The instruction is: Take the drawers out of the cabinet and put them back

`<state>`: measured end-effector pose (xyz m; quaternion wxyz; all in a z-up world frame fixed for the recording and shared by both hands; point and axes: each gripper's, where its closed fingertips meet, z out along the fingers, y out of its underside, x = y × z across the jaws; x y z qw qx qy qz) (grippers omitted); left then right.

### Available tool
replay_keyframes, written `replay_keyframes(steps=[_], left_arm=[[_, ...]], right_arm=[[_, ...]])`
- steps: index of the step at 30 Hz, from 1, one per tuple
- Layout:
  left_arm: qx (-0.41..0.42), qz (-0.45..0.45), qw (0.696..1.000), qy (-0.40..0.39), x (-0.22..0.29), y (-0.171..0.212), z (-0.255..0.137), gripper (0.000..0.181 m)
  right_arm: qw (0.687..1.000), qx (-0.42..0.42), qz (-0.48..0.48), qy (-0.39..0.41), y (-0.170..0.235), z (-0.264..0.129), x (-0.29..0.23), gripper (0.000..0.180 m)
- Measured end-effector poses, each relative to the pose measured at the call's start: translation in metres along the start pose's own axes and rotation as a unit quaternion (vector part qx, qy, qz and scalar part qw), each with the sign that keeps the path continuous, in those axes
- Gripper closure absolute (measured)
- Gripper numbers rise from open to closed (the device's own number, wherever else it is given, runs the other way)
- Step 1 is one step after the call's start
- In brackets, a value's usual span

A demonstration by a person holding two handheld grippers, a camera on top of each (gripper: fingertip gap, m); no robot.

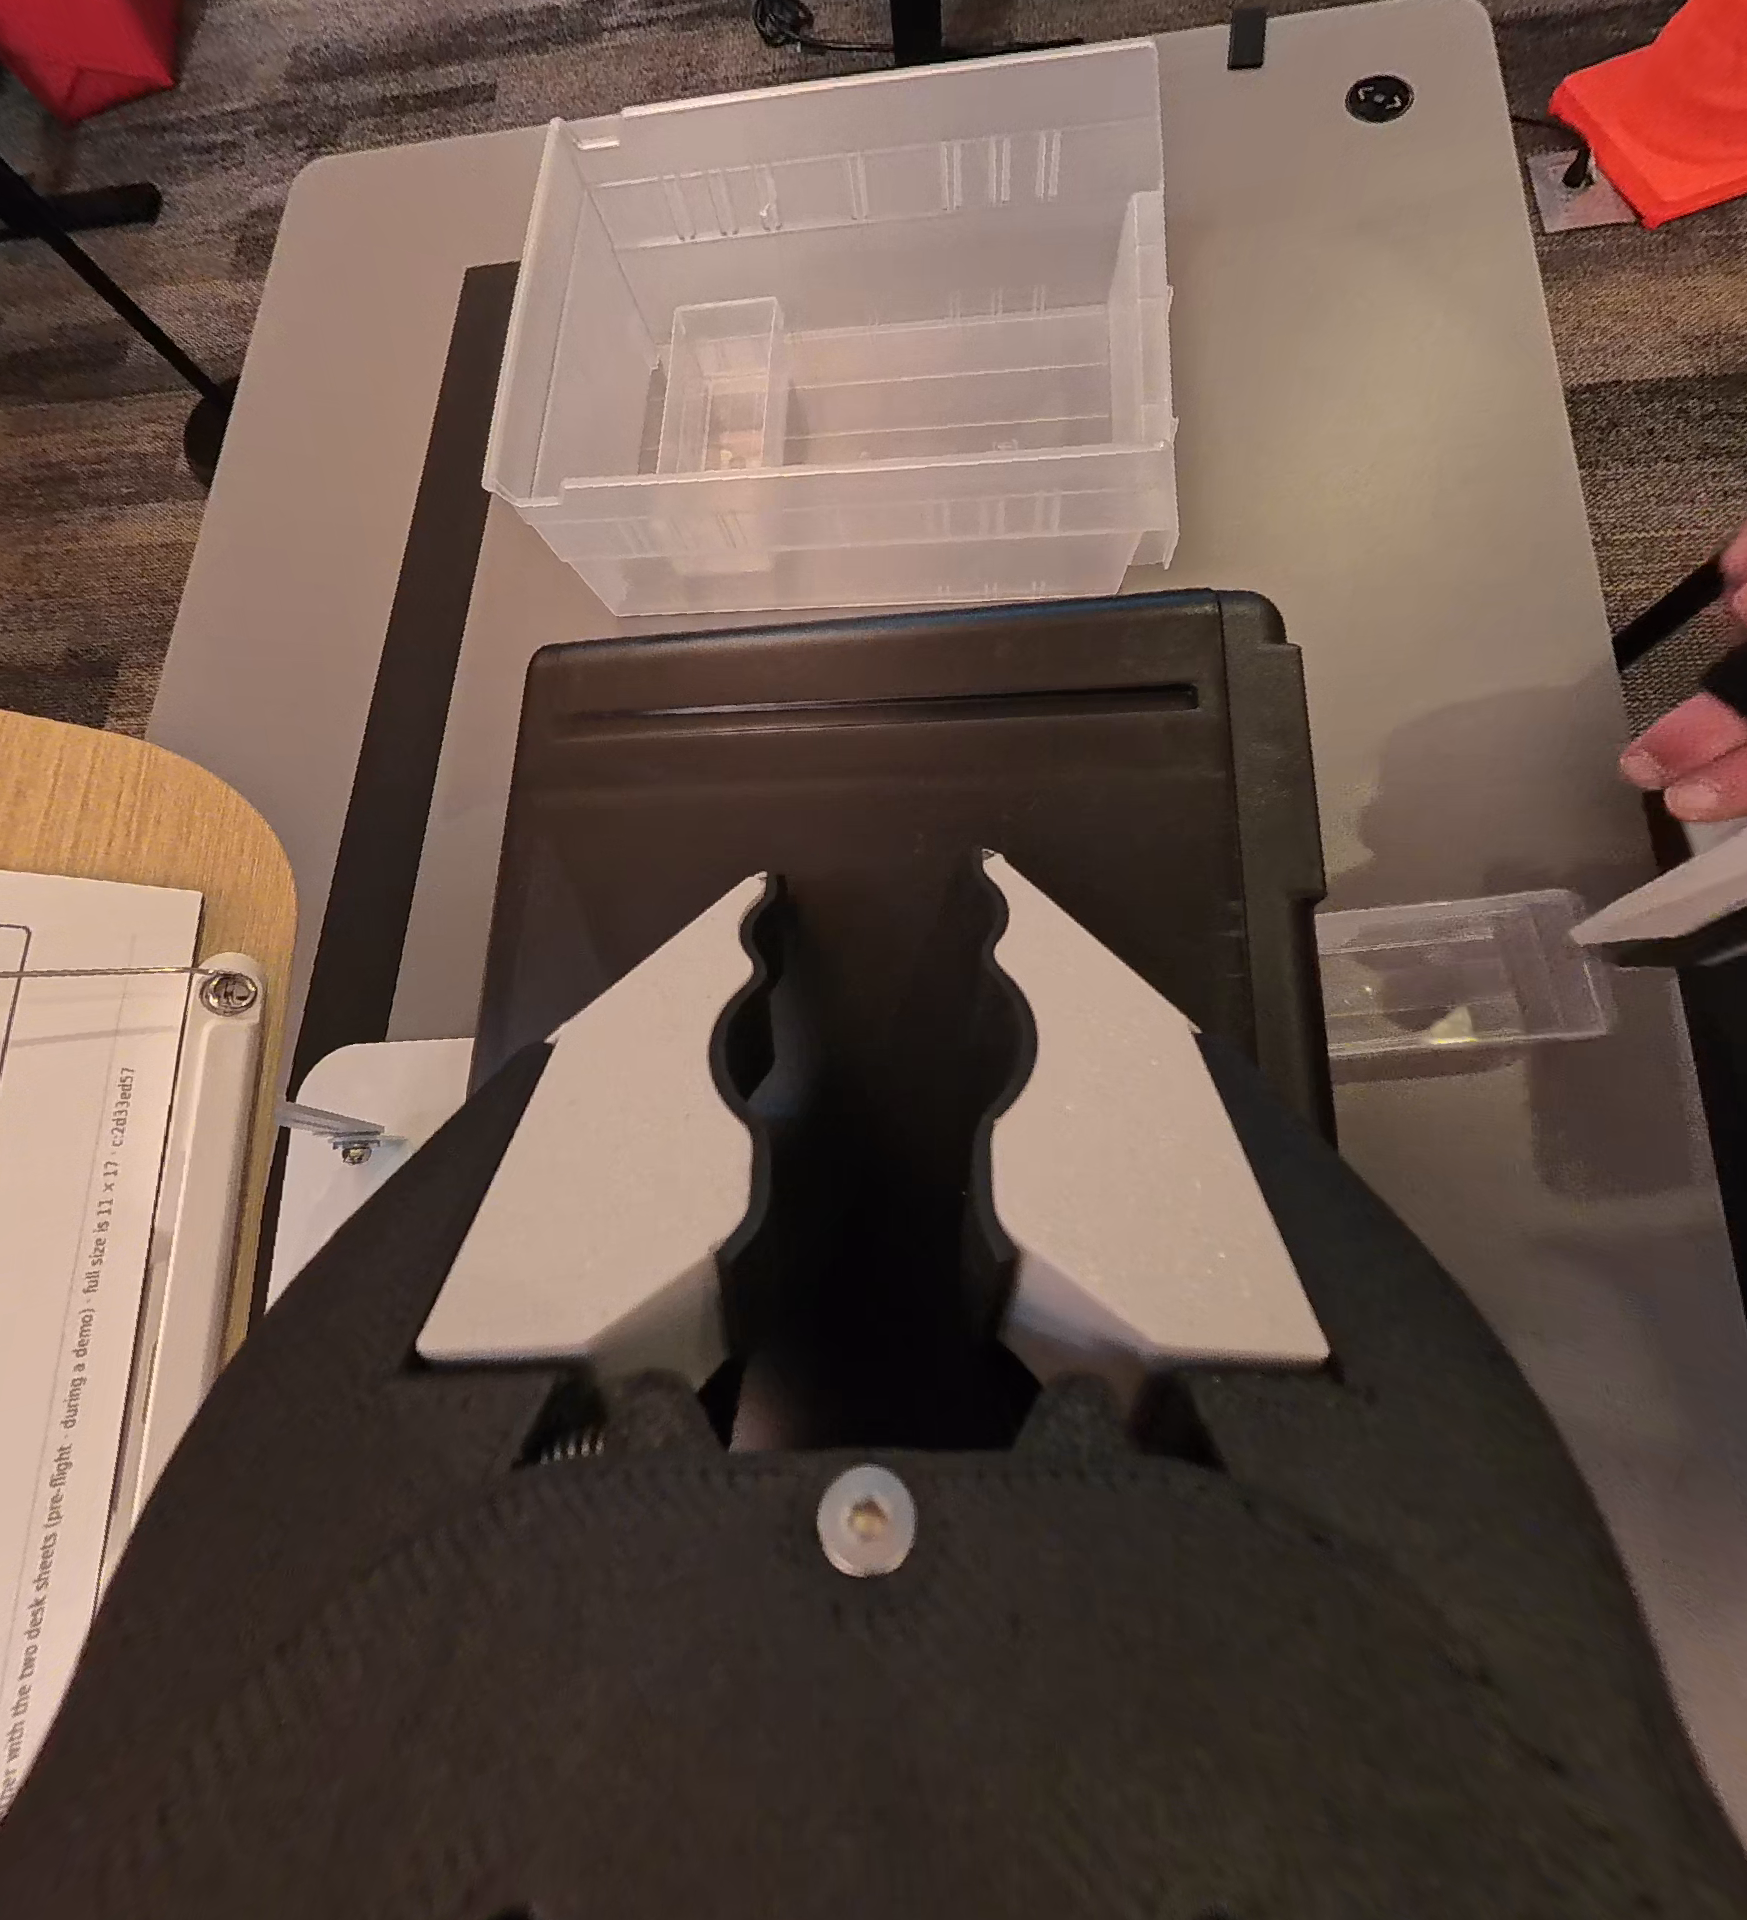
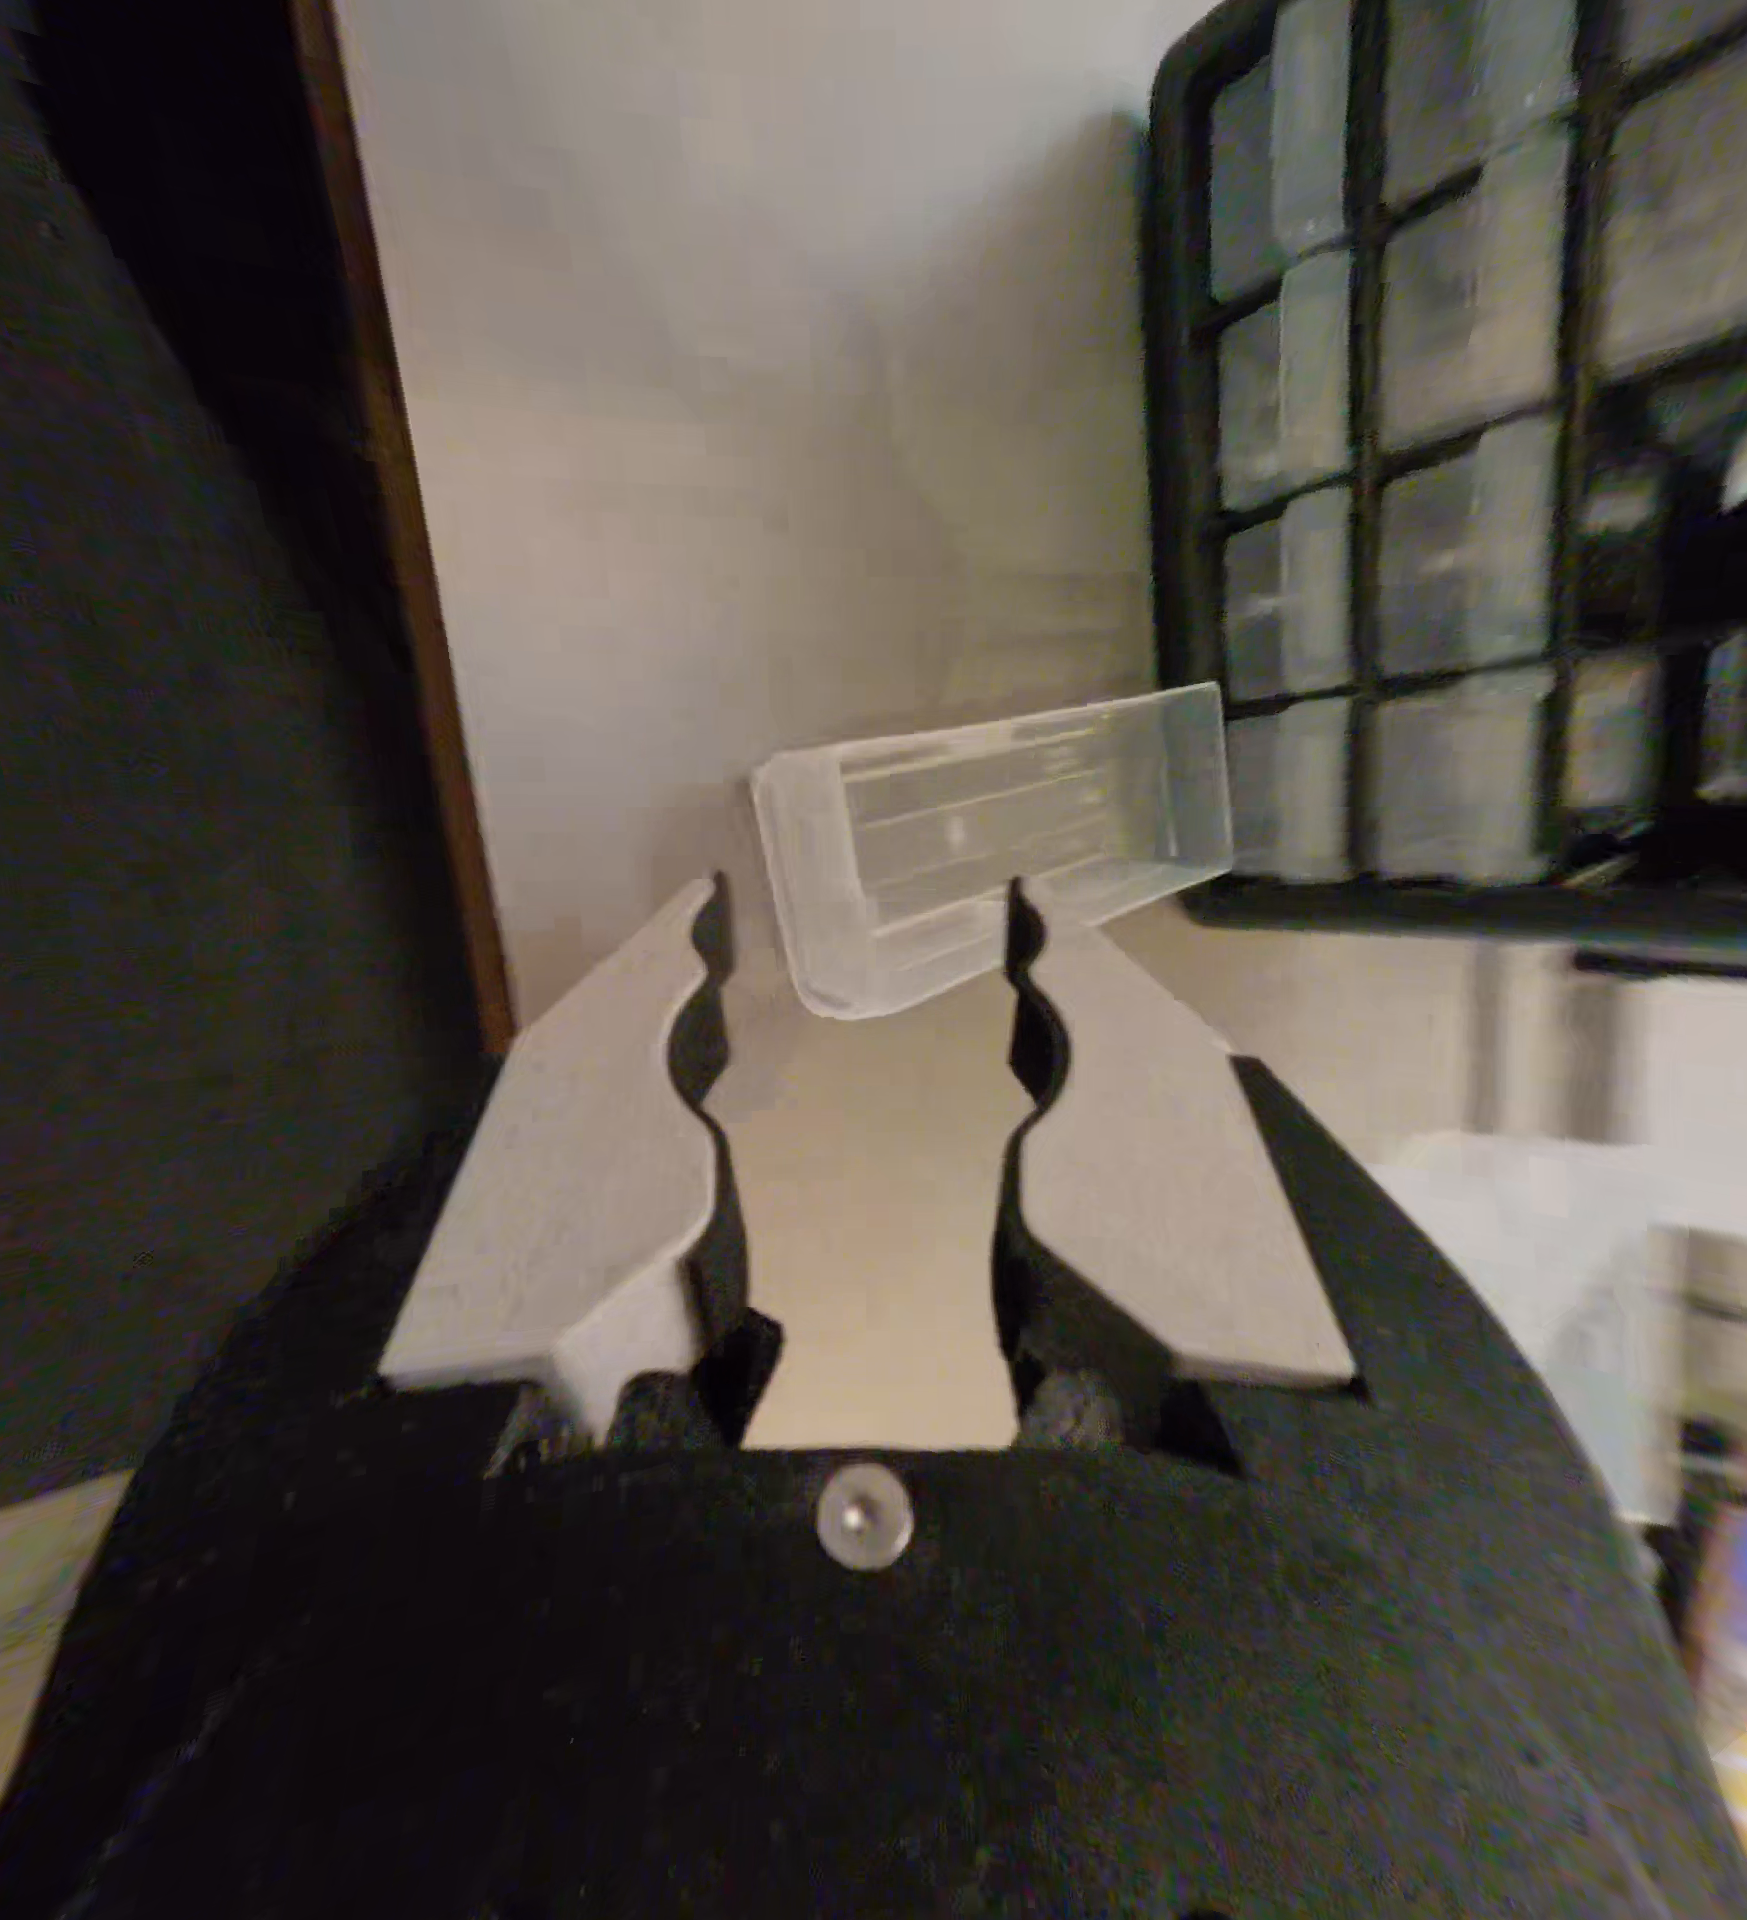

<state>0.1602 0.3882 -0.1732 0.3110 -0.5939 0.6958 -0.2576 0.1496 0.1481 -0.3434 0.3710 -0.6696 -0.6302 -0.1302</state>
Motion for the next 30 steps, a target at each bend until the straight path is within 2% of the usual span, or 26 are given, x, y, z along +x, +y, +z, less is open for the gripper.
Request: replay_keyframes(steps=[3, 4, 7, 9, 10, 14, 16, 19, 22, 24, 26, 27, 28, 30], left_arm=[[0.000, -0.002, 1.000, 0.001, 0.000, 0.000, 0.000, 0.146], [0.000, -0.002, 1.000, 0.001, 0.000, 0.000, 0.000, 0.146], [0.000, -0.002, 1.000, 0.001, 0.000, 0.000, 0.000, 0.146], [0.000, -0.001, 1.000, 0.000, 0.000, 0.000, 0.000, 0.146], [0.000, -0.001, 1.000, 0.000, 0.000, 0.000, 0.000, 0.146], [0.000, -0.002, 1.000, 0.003, 0.000, 0.000, 0.000, 0.146], [0.000, -0.001, 1.000, 0.002, 0.000, 0.000, 0.000, 0.146], [0.000, 0.001, 1.000, 0.001, 0.000, 0.000, 0.000, 0.148], [0.000, -0.001, 1.000, 0.004, 0.000, 0.000, 0.000, 0.148], [0.000, -0.002, 1.000, 0.004, 0.000, 0.000, 0.000, 0.148], [0.000, -0.001, 1.000, 0.004, 0.000, 0.000, 0.000, 0.148], [0.000, -0.001, 1.000, 0.004, 0.000, 0.000, 0.000, 0.148], [0.000, -0.001, 1.000, 0.004, 0.000, 0.000, 0.000, 0.148], [0.000, -0.002, 1.000, 0.004, 0.000, 0.000, 0.000, 0.148]], right_arm=[[0.984, -0.005, 0.163, -0.072, -0.007, -0.012, 0.012, 0.116], [0.969, -0.013, 0.230, -0.085, -0.007, -0.012, 0.018, 0.097], [0.895, -0.012, 0.425, -0.138, -0.012, 0.006, 0.032, 0.072], [0.870, -0.037, 0.470, -0.145, -0.003, 0.023, 0.033, 0.056], [0.863, -0.047, 0.482, -0.146, 0.000, 0.029, 0.033, 0.054], [0.868, -0.102, 0.460, -0.155, 0.014, 0.057, 0.025, 0.066], [0.865, -0.105, 0.456, -0.182, 0.014, 0.066, 0.018, 0.086], [0.883, -0.113, 0.406, -0.207, 0.020, 0.062, 0.017, 0.105], [0.914, -0.144, 0.304, -0.229, 0.036, 0.051, 0.015, 0.106], [0.923, -0.174, 0.261, -0.225, 0.049, 0.048, 0.018, 0.092], [0.918, -0.160, 0.272, -0.240, 0.042, 0.047, 0.020, 0.078], [0.913, -0.150, 0.289, -0.245, 0.036, 0.048, 0.022, 0.077], [0.910, -0.147, 0.304, -0.242, 0.034, 0.052, 0.025, 0.081], [0.906, -0.167, 0.302, -0.244, 0.039, 0.057, 0.022, 0.100]])
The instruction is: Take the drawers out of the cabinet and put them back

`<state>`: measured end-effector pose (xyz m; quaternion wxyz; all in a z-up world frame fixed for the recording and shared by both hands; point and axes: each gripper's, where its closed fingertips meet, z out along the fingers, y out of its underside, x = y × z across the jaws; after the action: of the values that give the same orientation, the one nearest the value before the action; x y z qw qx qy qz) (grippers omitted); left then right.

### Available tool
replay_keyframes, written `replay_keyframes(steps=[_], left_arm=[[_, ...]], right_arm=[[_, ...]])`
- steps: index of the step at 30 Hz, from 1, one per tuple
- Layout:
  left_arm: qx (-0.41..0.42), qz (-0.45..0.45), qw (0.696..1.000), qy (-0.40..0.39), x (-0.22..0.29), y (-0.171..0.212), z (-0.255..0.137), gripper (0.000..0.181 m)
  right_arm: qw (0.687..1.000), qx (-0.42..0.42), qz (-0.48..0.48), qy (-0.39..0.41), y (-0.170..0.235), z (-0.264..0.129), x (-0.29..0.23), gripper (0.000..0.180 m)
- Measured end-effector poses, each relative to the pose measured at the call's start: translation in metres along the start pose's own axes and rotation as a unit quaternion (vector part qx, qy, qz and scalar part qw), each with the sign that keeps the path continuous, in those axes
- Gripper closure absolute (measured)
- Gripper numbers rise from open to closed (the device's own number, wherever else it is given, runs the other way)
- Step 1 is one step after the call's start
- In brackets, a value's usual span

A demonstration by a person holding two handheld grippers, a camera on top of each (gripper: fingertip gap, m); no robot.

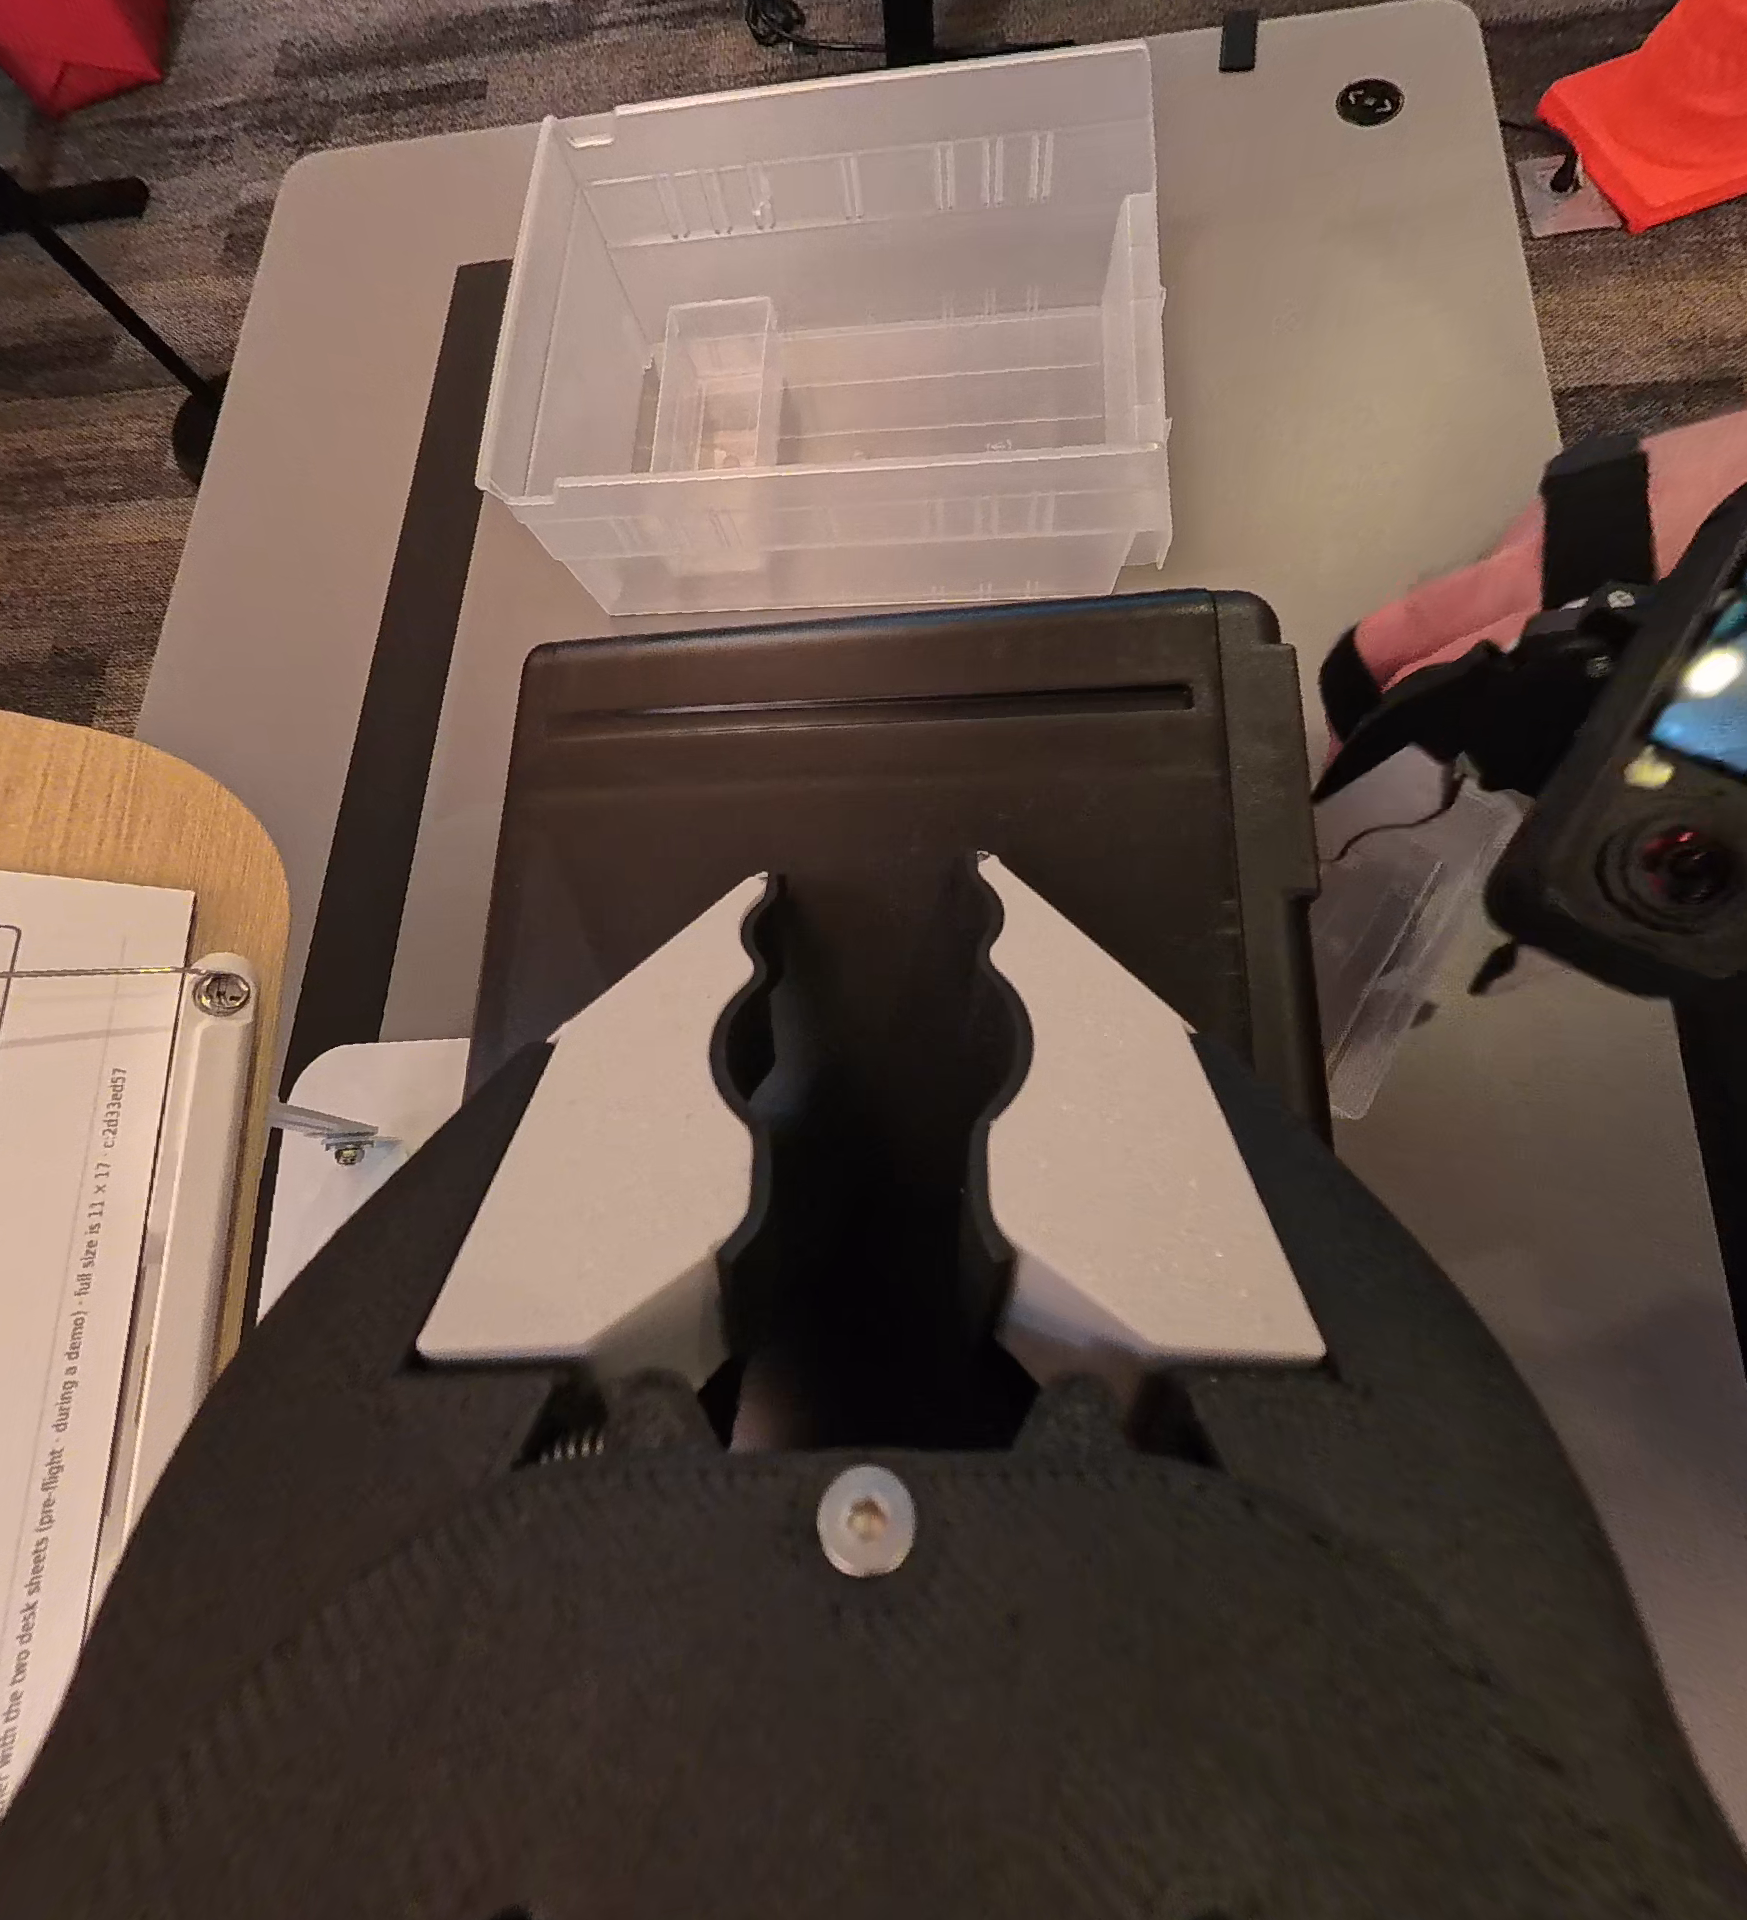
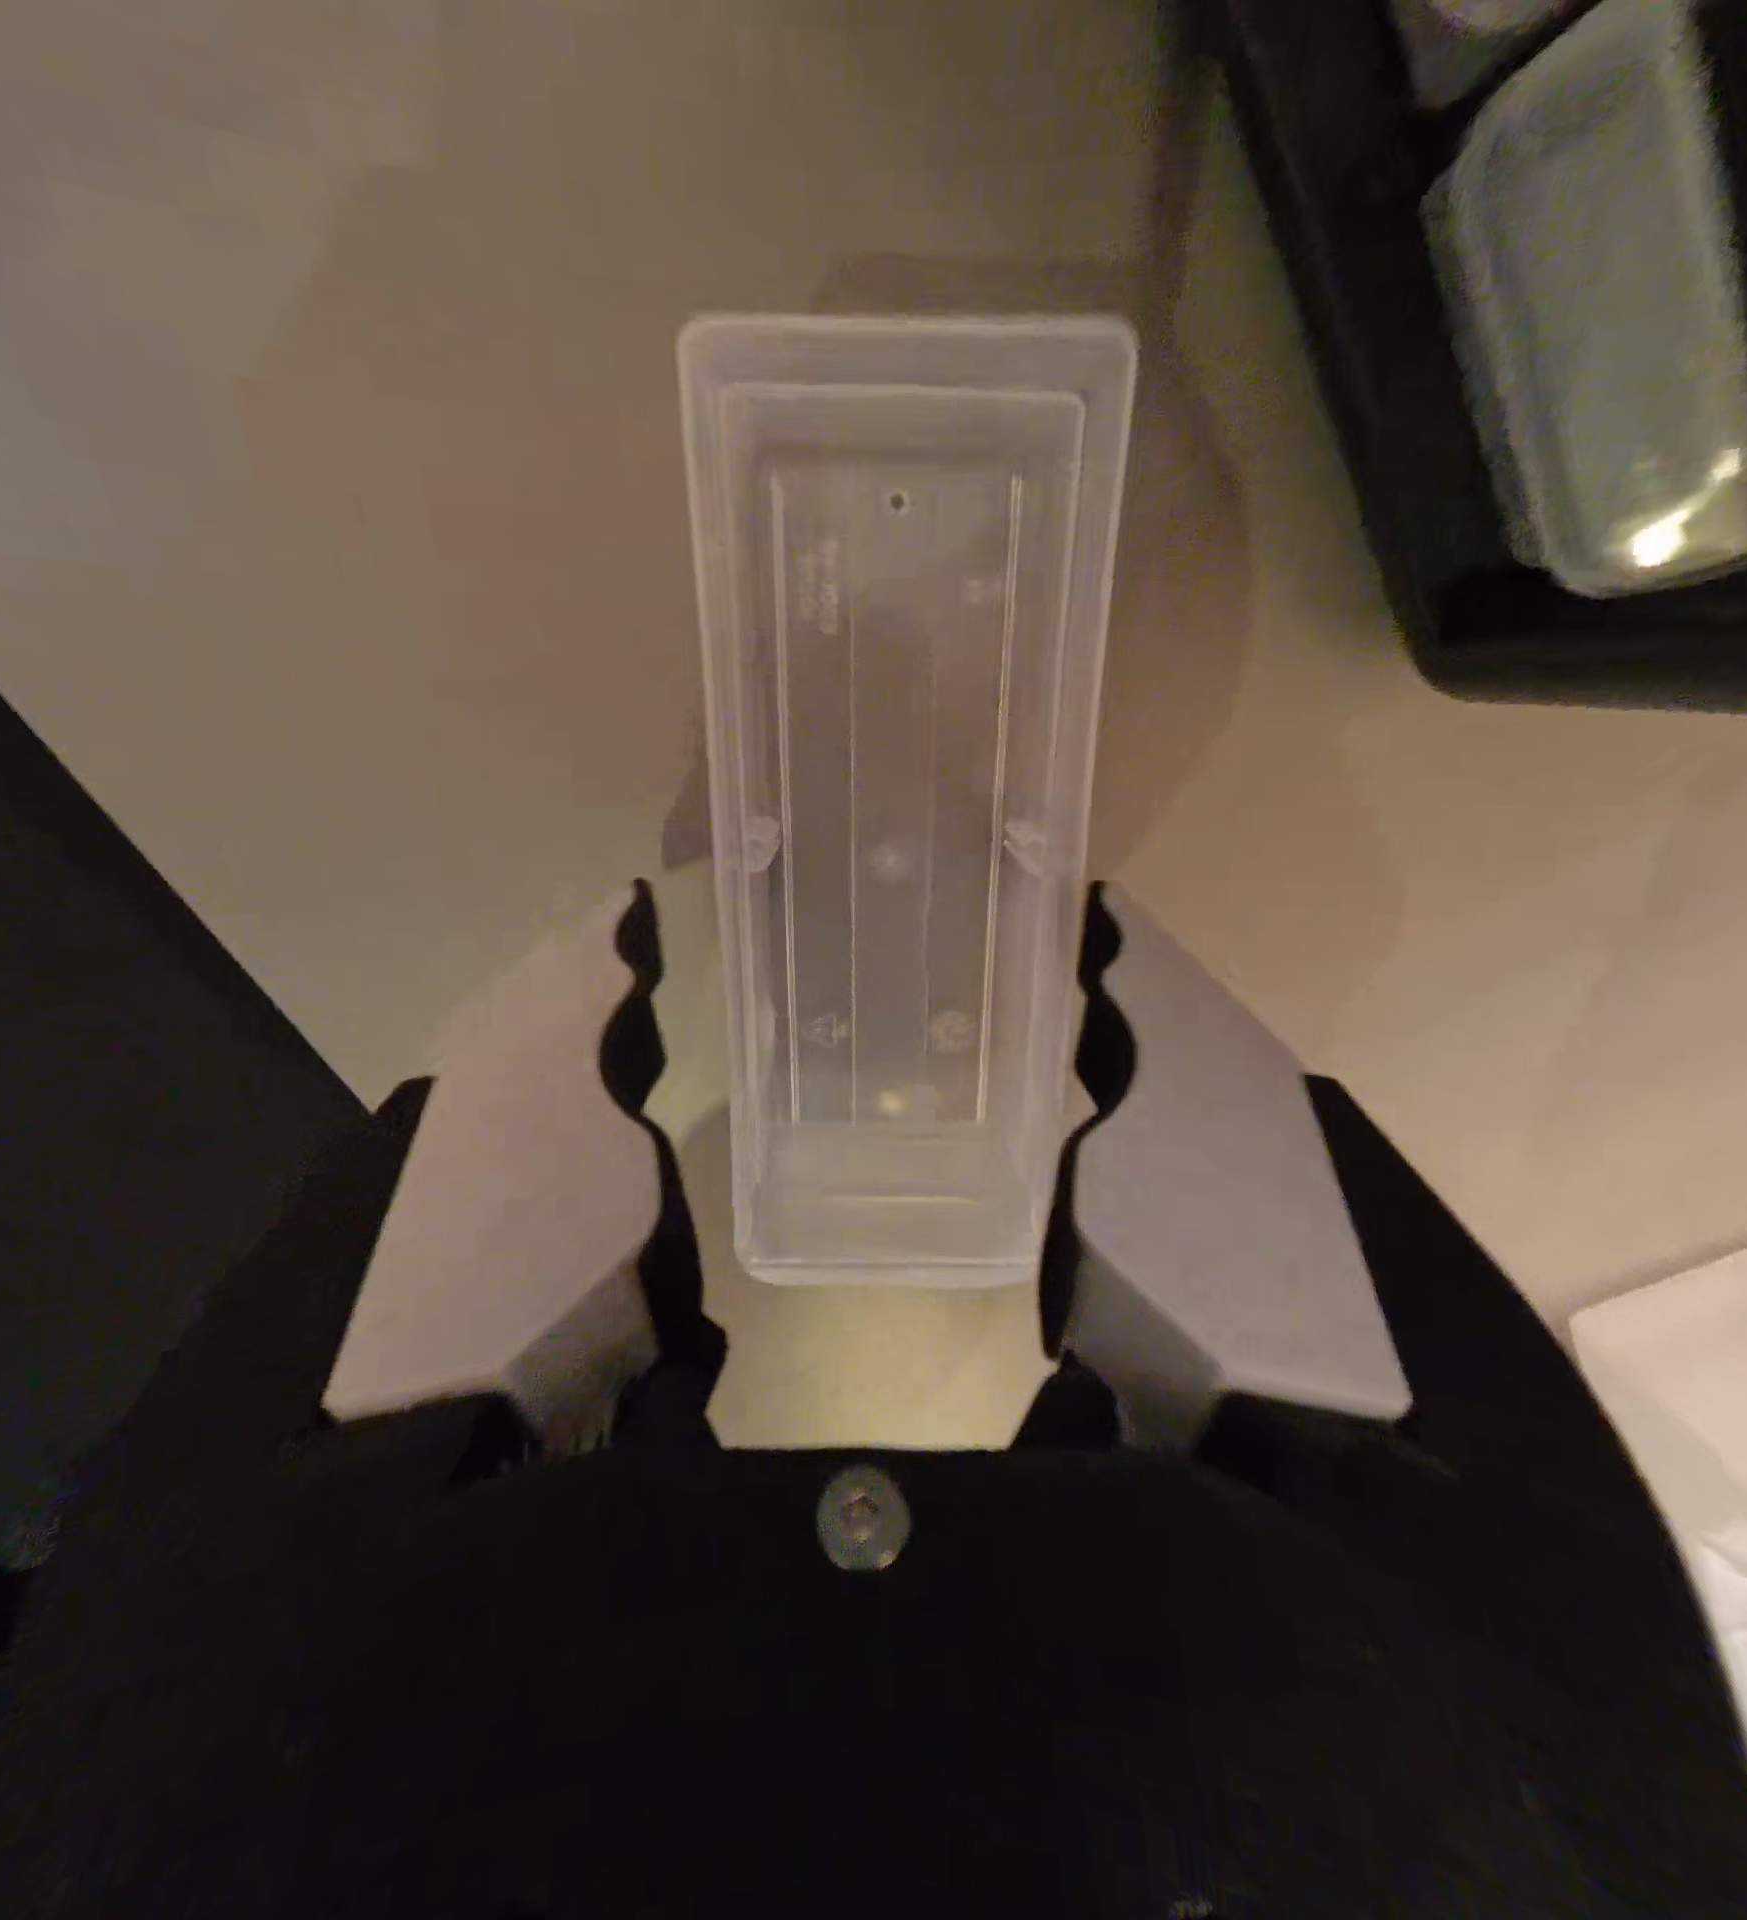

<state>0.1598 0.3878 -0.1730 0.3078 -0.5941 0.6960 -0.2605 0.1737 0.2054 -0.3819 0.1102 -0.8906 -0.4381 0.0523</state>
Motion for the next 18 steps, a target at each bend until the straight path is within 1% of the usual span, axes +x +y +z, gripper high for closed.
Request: replay_keyframes(steps=[1, 2, 5, 7, 10, 11, 13, 16, 18], left_arm=[[0.000, 0.000, 1.000, 0.000, 0.000, 0.000, 0.000, 0.147], [0.000, 0.000, 1.000, 0.000, 0.000, 0.000, 0.000, 0.147], [0.000, 0.001, 1.000, 0.000, 0.000, 0.000, 0.000, 0.147], [0.000, 0.000, 1.000, 0.000, 0.000, 0.000, 0.000, 0.147], [0.001, 0.003, 1.000, -0.004, 0.000, 0.000, 0.000, 0.146], [0.001, 0.004, 1.000, -0.007, -0.001, 0.000, 0.000, 0.146], [0.001, 0.001, 1.000, -0.013, -0.003, 0.000, -0.001, 0.142], [0.000, -0.005, 1.000, -0.010, -0.003, 0.000, 0.000, 0.141], [0.000, -0.005, 1.000, -0.008, -0.003, 0.000, 0.000, 0.141]], right_arm=[[1.000, -0.020, -0.015, 0.005, 0.006, 0.005, 0.002, 0.114], [0.999, -0.024, -0.026, 0.004, 0.007, 0.006, 0.001, 0.118], [0.998, -0.012, -0.066, -0.010, 0.006, 0.003, -0.002, 0.120], [0.996, 0.003, -0.085, -0.023, 0.009, -0.009, -0.004, 0.121], [0.992, 0.044, -0.113, -0.028, 0.017, -0.053, 0.010, 0.122], [0.991, 0.059, -0.118, -0.020, 0.020, -0.073, 0.021, 0.122], [0.987, 0.073, -0.138, 0.024, 0.031, -0.113, 0.058, 0.122], [0.982, 0.043, -0.143, 0.113, 0.057, -0.161, 0.136, 0.122], [0.979, 0.012, -0.138, 0.148, 0.075, -0.177, 0.186, 0.122]])
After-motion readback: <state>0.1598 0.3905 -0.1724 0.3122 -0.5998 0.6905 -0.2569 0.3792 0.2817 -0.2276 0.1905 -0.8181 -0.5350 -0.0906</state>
